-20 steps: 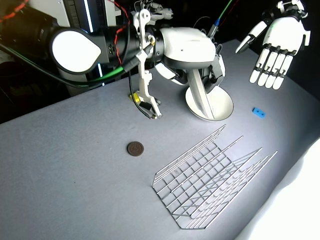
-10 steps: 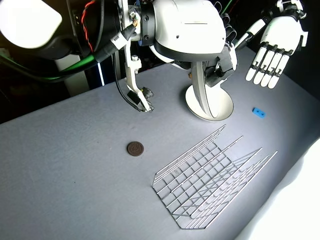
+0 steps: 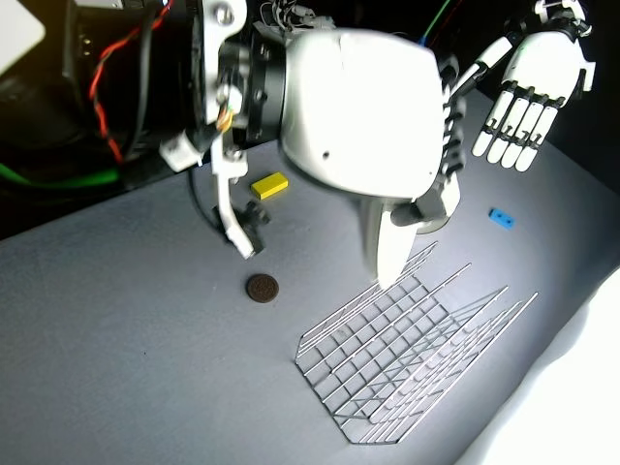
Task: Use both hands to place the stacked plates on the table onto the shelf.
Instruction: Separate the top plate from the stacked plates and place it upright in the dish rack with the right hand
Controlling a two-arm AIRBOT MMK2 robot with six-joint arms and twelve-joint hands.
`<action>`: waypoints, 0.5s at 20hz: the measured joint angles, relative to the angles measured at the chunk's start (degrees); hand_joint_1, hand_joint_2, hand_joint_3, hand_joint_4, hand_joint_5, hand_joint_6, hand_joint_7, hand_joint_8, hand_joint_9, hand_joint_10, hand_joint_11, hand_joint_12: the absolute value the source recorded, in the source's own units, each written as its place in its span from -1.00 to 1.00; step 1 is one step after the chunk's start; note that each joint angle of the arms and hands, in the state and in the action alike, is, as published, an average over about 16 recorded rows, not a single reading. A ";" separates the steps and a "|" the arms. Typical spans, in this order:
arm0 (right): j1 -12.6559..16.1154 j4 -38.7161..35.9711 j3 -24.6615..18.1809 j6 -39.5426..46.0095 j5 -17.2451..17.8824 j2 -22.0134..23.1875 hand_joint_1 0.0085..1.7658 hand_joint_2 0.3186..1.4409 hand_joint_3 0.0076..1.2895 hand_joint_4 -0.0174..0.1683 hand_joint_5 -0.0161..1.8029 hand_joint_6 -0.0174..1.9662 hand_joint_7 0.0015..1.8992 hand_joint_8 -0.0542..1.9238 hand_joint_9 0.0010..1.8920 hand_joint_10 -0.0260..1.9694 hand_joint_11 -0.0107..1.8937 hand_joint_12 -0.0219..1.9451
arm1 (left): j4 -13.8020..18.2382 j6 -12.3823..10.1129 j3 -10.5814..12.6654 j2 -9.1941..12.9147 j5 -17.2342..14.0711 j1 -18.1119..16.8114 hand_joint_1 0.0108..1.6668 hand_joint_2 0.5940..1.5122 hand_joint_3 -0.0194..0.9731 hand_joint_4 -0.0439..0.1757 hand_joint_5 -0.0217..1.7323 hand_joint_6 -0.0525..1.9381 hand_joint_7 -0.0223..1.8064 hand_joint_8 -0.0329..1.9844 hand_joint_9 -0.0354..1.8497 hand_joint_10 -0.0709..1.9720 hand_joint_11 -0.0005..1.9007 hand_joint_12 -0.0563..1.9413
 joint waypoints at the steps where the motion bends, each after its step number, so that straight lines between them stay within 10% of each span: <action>1: 0.36 -1.66 0.78 2.48 -0.17 -0.07 0.36 0.20 -0.99 -0.74 0.05 0.03 0.16 -0.12 0.43 -0.94 -0.08 0.19 | 0.19 0.06 -0.07 0.00 -0.02 -0.10 -0.99 0.37 -0.92 -0.57 -0.95 -0.93 -0.95 -0.98 -0.94 -0.92 -0.98 -0.95; 10: 2.88 -10.76 7.13 17.54 -2.91 -2.76 0.37 0.21 -0.99 -0.77 0.05 0.02 0.16 -0.13 0.42 -0.94 -0.09 0.20 | 3.42 1.51 -1.47 0.01 -0.36 -1.05 -0.99 0.37 -0.92 -0.58 -0.95 -0.93 -0.95 -0.98 -0.94 -0.92 -0.99 -0.95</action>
